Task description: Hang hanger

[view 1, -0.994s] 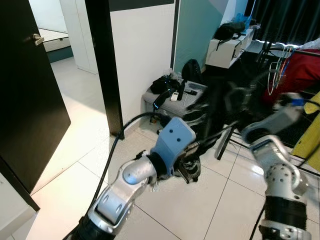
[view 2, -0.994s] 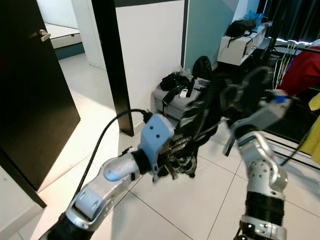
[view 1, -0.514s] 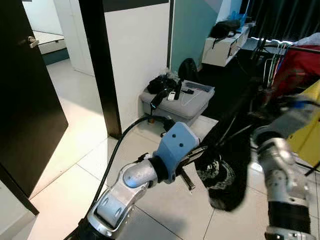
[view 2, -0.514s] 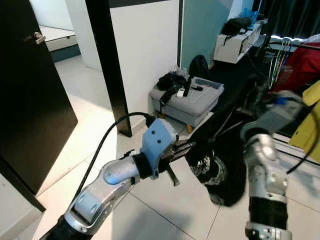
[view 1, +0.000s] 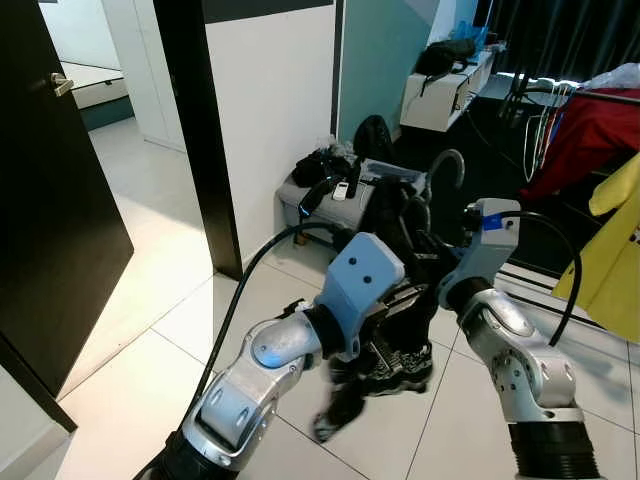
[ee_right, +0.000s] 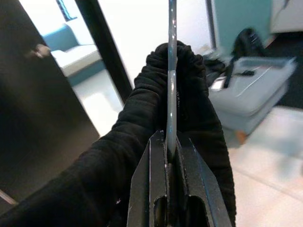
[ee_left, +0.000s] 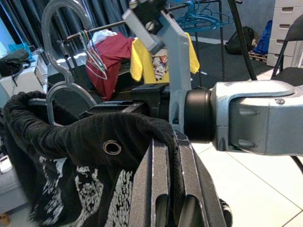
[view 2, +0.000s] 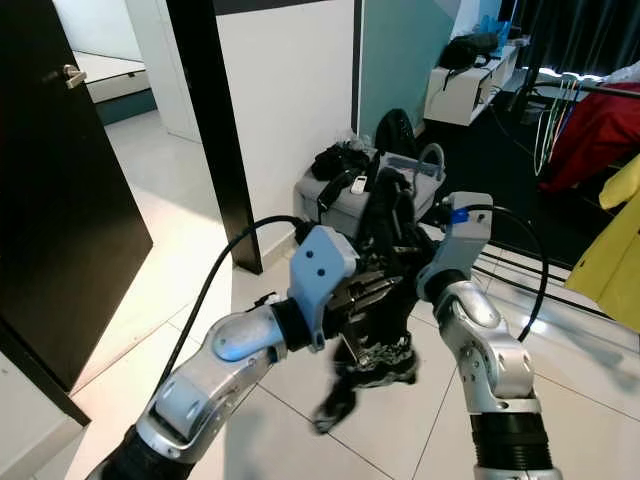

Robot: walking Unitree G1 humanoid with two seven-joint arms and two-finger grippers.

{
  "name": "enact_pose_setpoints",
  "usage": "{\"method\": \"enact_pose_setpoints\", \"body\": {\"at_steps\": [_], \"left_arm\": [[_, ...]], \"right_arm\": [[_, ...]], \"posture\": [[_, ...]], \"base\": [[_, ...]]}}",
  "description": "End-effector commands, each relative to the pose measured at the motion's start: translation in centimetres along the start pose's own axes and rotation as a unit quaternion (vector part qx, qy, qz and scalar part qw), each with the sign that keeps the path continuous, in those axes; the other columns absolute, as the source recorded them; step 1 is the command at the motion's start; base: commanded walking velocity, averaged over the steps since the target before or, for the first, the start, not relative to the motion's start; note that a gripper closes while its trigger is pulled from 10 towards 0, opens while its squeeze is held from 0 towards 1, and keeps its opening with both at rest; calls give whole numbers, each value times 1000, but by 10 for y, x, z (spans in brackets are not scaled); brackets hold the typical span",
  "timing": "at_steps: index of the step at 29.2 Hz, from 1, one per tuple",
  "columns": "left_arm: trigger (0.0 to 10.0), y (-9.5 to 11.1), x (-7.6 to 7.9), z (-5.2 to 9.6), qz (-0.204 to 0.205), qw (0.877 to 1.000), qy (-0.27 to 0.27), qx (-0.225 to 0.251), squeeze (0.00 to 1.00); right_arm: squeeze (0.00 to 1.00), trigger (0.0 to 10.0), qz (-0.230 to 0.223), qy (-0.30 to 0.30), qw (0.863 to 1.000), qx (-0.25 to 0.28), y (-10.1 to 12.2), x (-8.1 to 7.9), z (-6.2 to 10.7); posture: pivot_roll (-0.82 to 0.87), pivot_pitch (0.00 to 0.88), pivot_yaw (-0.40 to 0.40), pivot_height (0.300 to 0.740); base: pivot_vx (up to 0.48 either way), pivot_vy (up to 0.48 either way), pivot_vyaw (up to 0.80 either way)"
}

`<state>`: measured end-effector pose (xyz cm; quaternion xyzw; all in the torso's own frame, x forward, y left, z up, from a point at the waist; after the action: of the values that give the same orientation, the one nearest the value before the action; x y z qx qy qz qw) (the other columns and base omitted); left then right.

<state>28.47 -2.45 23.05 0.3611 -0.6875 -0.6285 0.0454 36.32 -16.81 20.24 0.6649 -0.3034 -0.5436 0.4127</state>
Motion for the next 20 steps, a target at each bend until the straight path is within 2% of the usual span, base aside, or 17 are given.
{"method": "enact_pose_setpoints", "body": {"at_steps": [1, 2, 3, 4, 5, 6, 7, 8, 10, 11, 12, 13, 14, 15, 18, 20], "left_arm": [[10000, 1, -5, -1, 2, 1000, 4, 1, 0], [10000, -1, -7, 1, 0, 1000, 7, -3, 0], [10000, -1, -7, 1, 0, 1000, 7, -3, 0], [10000, -3, -11, 2, -6, 1000, 11, -10, 0], [10000, -5, -15, 4, -11, 1000, 16, -15, 0], [10000, -5, -15, 4, -11, 1000, 16, -15, 0], [10000, -8, -22, 7, -23, 999, 23, -24, 0], [10000, -8, -22, 7, -23, 999, 23, -24, 0], [10000, -12, -39, 14, -39, 997, 46, -38, 0], [10000, -12, -39, 14, -39, 997, 46, -38, 0], [10000, -13, -49, 19, -47, 996, 60, -44, 0], [10000, -13, -49, 19, -47, 996, 60, -44, 0], [10000, -13, -59, 23, -51, 995, 74, -48, 0], [10000, -13, -59, 23, -51, 995, 74, -48, 0], [10000, -12, -89, 38, -75, 989, 116, -62, 0], [10000, -12, -94, 41, -80, 987, 122, -65, 0]], "right_arm": [[0, 10000, -37, 23, 999, 20, 12, -5, 5], [0, 10000, -59, 41, 997, 21, 14, -8, 7], [0, 10000, -59, 41, 997, 21, 14, -8, 7], [0, 10000, -90, 72, 993, 21, 19, -13, 12], [0, 10000, -103, 105, 989, 26, 24, -19, 17], [0, 10000, -103, 105, 989, 26, 24, -19, 17], [0, 10000, -115, 144, 982, 31, 30, -26, 24], [0, 10000, -115, 144, 982, 31, 30, -26, 24], [0, 10000, -105, 197, 975, 21, 32, -32, 38], [0, 10000, -105, 197, 975, 21, 32, -32, 38], [0, 10000, -99, 223, 970, 6, 30, -36, 45], [0, 10000, -99, 223, 970, 6, 30, -36, 45], [0, 10000, -92, 244, 965, -7, 27, -38, 53], [0, 10000, -92, 244, 965, -7, 27, -38, 53], [0, 10000, -103, 271, 957, -26, 26, -37, 67], [0, 10000, -107, 270, 957, -28, 26, -36, 68]], "posture": [[-104, 0, 12, 740], [-104, 0, 12, 740], [-104, 0, 12, 740], [-102, 0, 12, 740], [-103, 0, 12, 740], [-103, 0, 12, 740], [-102, 0, 13, 740], [-102, 0, 13, 740], [-100, 0, 13, 740], [-100, 0, 13, 740], [-98, 0, 11, 740], [-98, 0, 11, 740], [-98, 0, 11, 740], [-98, 0, 11, 740], [-94, 0, 9, 740], [-94, 0, 9, 740]], "base": [[0, 0, 0], [0, 0, 0], [0, 0, 0], [0, 0, 0], [0, 0, 0], [0, 0, 0], [0, 0, 0], [0, 0, 0], [0, 0, 0], [0, 0, 0], [0, 0, 0], [0, 0, 0], [0, 0, 0], [0, 0, 0], [0, 0, 0], [0, 0, 0]]}}
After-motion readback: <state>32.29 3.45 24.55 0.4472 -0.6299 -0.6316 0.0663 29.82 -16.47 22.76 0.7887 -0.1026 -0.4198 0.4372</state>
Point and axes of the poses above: a point about 5 cm out from each wrist's last joint towards the gripper, its own z axis pointing back from the gripper into the wrist, its own y axis along the axis of the wrist's last joint, x = y × z, the point moved 4 cm from there along -z, pointing out of the wrist towards the gripper, and after that the axes turned 9 degrees about -z, right-handed, at the moved point
